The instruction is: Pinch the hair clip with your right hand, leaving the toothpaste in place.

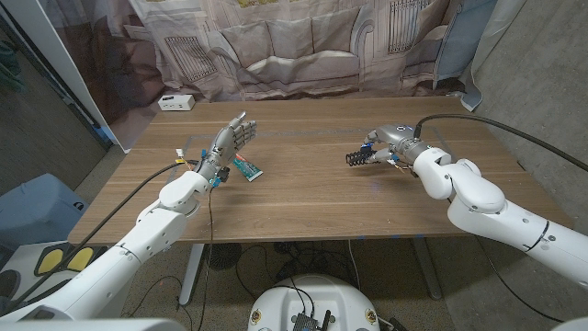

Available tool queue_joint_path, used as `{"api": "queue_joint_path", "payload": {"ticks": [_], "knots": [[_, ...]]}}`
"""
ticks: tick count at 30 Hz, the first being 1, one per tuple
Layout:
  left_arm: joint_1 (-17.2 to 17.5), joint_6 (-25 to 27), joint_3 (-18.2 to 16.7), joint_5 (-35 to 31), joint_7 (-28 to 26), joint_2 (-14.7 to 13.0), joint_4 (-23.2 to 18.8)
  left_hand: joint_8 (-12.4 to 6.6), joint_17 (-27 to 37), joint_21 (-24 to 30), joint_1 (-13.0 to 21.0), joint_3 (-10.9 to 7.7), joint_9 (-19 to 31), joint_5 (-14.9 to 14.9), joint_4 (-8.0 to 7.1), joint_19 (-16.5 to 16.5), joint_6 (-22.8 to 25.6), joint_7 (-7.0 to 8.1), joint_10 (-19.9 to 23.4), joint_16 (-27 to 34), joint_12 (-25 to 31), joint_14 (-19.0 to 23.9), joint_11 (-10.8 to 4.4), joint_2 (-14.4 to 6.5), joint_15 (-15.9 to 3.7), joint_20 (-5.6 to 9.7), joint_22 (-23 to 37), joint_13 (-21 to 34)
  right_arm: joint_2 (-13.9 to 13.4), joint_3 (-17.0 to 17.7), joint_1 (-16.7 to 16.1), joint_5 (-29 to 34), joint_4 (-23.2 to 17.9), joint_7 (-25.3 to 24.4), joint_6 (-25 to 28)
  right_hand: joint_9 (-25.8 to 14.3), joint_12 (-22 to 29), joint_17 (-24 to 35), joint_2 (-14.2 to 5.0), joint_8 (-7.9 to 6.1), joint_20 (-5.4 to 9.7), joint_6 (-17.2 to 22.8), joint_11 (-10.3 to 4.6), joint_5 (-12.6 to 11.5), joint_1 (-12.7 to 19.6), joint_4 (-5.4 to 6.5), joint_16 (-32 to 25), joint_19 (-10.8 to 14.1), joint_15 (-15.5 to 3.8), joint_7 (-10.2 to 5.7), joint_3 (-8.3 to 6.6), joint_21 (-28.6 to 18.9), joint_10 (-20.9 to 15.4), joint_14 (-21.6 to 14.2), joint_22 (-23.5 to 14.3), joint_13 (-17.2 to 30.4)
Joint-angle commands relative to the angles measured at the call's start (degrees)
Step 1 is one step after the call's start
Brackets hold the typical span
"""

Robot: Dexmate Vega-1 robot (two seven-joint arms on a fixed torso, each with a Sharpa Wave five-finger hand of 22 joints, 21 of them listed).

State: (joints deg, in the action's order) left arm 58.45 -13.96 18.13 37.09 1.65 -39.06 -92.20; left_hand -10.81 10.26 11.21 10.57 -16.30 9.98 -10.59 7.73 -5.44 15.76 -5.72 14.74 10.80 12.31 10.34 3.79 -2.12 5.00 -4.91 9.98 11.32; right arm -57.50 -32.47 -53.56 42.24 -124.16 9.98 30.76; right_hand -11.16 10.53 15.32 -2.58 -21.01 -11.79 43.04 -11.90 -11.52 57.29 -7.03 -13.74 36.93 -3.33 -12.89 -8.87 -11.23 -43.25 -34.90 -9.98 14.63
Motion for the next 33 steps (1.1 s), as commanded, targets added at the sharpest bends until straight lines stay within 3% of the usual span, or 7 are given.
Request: {"api": "queue_joint_path", "payload": {"ticks": [1,21,33], "knots": [[-0.1,-0.2,0.1,0.0,0.0,0.1,0.2,0.03,0.1,0.0,0.6,-0.52,0.3,0.1,-0.18,0.4,0.4,-0.18,0.3,0.0,-0.1,0.0,-0.19,-0.3,-0.01,-0.18,0.3,0.1,0.0,1.0,-1.5,-0.6,-0.3,-2.4,-0.1,-0.2,-0.2,0.1,0.18,0.66,-0.37,-1.0,-0.02,0.1,-0.8,-0.24,0.4,-0.1,-2.54,0.19,0.27,0.1,1.2,0.8,-0.1,0.0],[0.4,-0.2,-0.1,0.2,-0.2,0.0,-0.2,0.05,0.1,0.0,0.6,-0.53,0.3,0.1,-0.18,0.6,0.3,-0.17,0.3,0.0,-0.1,0.0,-0.17,-0.3,-0.02,-0.39,0.3,0.1,-0.7,1.0,-1.6,-0.2,-1.1,-1.7,0.4,-0.1,0.0,-0.2,0.49,1.72,-0.45,-1.9,-0.17,0.1,-1.7,-0.19,0.7,-0.3,-2.22,0.20,0.39,0.2,2.6,1.7,-0.1,-0.5],[1.0,-0.6,-0.4,0.2,-0.3,-0.3,-0.6,0.05,0.1,0.0,0.6,-0.55,0.3,0.1,-0.18,0.6,0.3,-0.18,0.3,0.0,-0.1,-0.1,-0.19,-0.3,-0.10,-0.46,0.3,0.1,-2.0,1.0,-0.8,0.5,-1.3,1.4,0.2,-0.1,0.3,-0.1,0.37,1.99,-0.42,-1.8,-0.10,0.1,-2.3,-0.01,0.5,-0.3,-2.19,0.21,0.49,0.1,2.6,1.8,-0.1,-0.6]]}}
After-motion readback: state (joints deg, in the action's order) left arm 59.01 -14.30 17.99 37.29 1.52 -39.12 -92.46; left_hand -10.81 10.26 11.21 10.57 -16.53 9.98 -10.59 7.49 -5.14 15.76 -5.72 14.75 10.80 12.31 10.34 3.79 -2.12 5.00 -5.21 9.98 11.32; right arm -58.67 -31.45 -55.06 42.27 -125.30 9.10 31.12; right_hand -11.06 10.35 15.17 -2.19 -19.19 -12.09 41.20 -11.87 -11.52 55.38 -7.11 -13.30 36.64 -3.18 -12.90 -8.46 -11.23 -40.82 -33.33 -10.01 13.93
